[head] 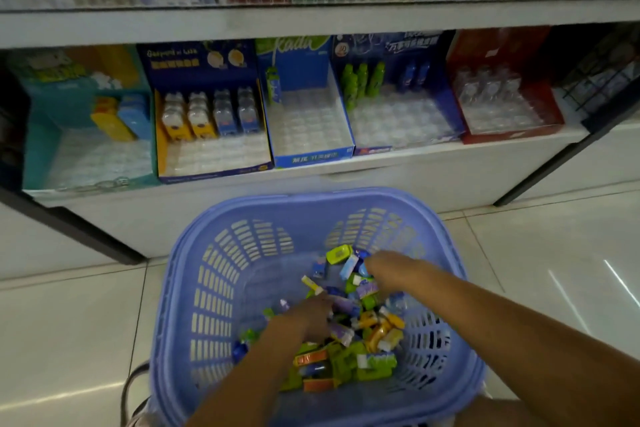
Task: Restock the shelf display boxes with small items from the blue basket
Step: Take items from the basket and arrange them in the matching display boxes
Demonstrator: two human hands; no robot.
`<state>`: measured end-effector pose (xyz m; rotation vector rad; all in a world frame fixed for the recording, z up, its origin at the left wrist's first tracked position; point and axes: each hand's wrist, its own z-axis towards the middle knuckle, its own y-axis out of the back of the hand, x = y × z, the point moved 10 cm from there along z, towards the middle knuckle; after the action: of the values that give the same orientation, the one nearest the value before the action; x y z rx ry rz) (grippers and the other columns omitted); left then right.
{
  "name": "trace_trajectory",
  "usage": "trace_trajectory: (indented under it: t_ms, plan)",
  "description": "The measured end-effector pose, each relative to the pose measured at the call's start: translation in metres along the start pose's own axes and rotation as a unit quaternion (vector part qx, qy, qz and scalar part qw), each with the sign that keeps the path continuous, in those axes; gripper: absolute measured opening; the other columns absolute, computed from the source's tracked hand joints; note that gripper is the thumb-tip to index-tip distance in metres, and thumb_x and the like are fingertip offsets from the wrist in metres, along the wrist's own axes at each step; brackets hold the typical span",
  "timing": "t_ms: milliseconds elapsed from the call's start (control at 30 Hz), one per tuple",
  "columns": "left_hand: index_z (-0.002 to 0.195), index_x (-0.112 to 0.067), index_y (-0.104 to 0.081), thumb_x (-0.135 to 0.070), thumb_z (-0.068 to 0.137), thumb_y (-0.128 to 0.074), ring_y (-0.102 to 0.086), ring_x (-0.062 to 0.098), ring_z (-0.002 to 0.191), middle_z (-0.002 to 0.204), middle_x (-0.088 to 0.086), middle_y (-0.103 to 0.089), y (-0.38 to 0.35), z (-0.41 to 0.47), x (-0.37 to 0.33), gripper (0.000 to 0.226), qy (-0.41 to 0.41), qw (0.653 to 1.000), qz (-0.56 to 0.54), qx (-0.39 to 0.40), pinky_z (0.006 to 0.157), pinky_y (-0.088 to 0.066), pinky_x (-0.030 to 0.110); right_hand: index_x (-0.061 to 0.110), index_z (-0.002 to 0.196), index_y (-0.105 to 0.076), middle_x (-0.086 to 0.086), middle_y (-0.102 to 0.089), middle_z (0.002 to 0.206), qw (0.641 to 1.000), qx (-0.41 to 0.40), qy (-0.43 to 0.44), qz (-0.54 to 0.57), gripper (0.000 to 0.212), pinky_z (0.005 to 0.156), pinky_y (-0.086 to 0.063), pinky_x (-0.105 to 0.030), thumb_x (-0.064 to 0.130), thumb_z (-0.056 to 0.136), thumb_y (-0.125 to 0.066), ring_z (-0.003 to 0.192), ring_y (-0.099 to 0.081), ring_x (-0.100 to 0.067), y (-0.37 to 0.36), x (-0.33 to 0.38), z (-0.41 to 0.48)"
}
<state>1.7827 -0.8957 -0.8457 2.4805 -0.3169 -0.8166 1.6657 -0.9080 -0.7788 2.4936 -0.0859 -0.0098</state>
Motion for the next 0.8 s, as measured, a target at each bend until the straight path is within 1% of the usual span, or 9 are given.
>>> trace_trajectory:
  t_ms: [133, 267, 400, 467, 533, 600, 667, 700, 800]
  plan:
    - [0.127, -0.007, -0.044, -0.031, 0.090, -0.057, -0.049, 0.033, 0.119, 0.147, 0.012, -0.035, -0.016, 0.005, 0.009, 0.046, -0.014, 0.999, 0.024, 0.030, 0.092, -0.042, 0.036, 0.003, 0.146, -0.019, -0.020, -0.039, 0.142, 0.996, -0.018, -0.039, -0.080, 0.065, 0.091, -0.044, -0.041, 0.004, 0.091, -0.054, 0.121, -0.049, -0.035, -0.049, -0.010, 0.020]
    - [0.132, -0.008, -0.039, -0.031, 0.091, -0.057, -0.051, 0.034, 0.115, 0.141, 0.016, -0.042, -0.018, 0.009, 0.011, 0.050, -0.016, 0.999, 0.014, 0.042, 0.091, -0.046, 0.041, 0.001, 0.145, -0.018, -0.021, -0.049, 0.132, 0.989, -0.046, -0.041, -0.131, 0.061, 0.088, -0.046, -0.042, 0.005, 0.092, -0.049, 0.116, -0.053, -0.035, -0.056, -0.013, 0.028]
    - [0.139, -0.010, -0.035, -0.026, 0.093, -0.056, -0.052, 0.032, 0.114, 0.132, 0.015, -0.048, -0.016, 0.009, 0.013, 0.053, -0.001, 0.997, -0.041, 0.058, 0.084, -0.044, 0.036, 0.004, 0.146, -0.015, -0.019, -0.056, 0.123, 0.993, -0.024, -0.019, -0.115, 0.077, 0.076, -0.047, -0.041, 0.011, 0.086, -0.063, 0.105, -0.059, -0.035, -0.055, -0.015, 0.028]
    - [0.121, -0.010, -0.053, -0.024, 0.092, -0.055, -0.055, 0.032, 0.109, 0.117, 0.018, -0.054, -0.009, 0.012, 0.009, 0.031, -0.005, 0.997, -0.070, 0.044, 0.080, -0.041, 0.033, 0.005, 0.145, -0.018, -0.017, -0.056, 0.120, 0.998, -0.029, -0.018, -0.055, 0.084, 0.076, -0.047, -0.038, 0.022, 0.083, -0.071, 0.102, -0.059, -0.032, -0.048, -0.013, 0.024]
    - [0.090, -0.009, -0.059, -0.021, 0.093, -0.053, -0.059, 0.028, 0.086, 0.091, 0.017, -0.055, 0.008, 0.011, 0.009, 0.014, 0.014, 0.985, -0.173, -0.002, 0.073, -0.040, 0.033, 0.009, 0.135, -0.033, -0.011, -0.057, 0.109, 0.994, -0.048, 0.005, 0.099, 0.078, 0.070, -0.044, -0.032, 0.036, 0.077, -0.076, 0.089, -0.056, -0.024, -0.033, -0.007, 0.017]
    - [0.080, -0.009, -0.059, -0.026, 0.093, -0.057, -0.058, 0.021, 0.065, 0.079, 0.013, -0.057, 0.024, 0.006, 0.009, 0.021, 0.037, 0.904, -0.424, -0.042, 0.065, -0.045, 0.031, 0.018, 0.119, -0.042, -0.003, -0.056, 0.103, 0.966, -0.110, 0.056, 0.228, 0.064, 0.066, -0.042, -0.026, 0.039, 0.071, -0.080, 0.081, -0.054, -0.017, -0.008, 0.003, 0.004]
    - [0.094, -0.009, -0.063, -0.033, 0.094, -0.056, -0.066, 0.018, 0.067, 0.081, 0.009, -0.066, 0.036, 0.000, -0.011, 0.025, -0.002, 0.774, -0.634, 0.001, 0.064, -0.056, 0.030, 0.025, 0.110, -0.043, 0.005, -0.055, 0.099, 0.937, -0.172, 0.103, 0.287, 0.059, 0.062, -0.041, -0.019, 0.036, 0.067, -0.083, 0.078, -0.055, -0.009, 0.020, 0.014, -0.011]
    - [0.099, -0.007, -0.064, -0.032, 0.095, -0.054, -0.069, 0.018, 0.073, 0.083, 0.007, -0.070, 0.045, -0.005, -0.022, 0.027, -0.027, 0.737, -0.675, 0.019, 0.067, -0.058, 0.030, 0.027, 0.107, -0.044, 0.007, -0.056, 0.095, 0.925, -0.196, 0.123, 0.303, 0.057, 0.061, -0.041, -0.018, 0.035, 0.066, -0.084, 0.077, -0.056, -0.007, 0.033, 0.020, -0.018]
    - [0.096, -0.004, -0.063, -0.019, 0.097, -0.051, -0.069, 0.013, 0.068, 0.080, 0.006, -0.072, 0.071, -0.021, -0.039, 0.019, -0.067, 0.716, -0.695, 0.004, 0.060, -0.057, 0.026, 0.030, 0.104, -0.044, 0.014, -0.055, 0.082, 0.907, -0.234, 0.150, 0.316, 0.056, 0.060, -0.046, -0.020, 0.032, 0.065, -0.085, 0.067, -0.054, -0.002, 0.059, 0.033, -0.033]
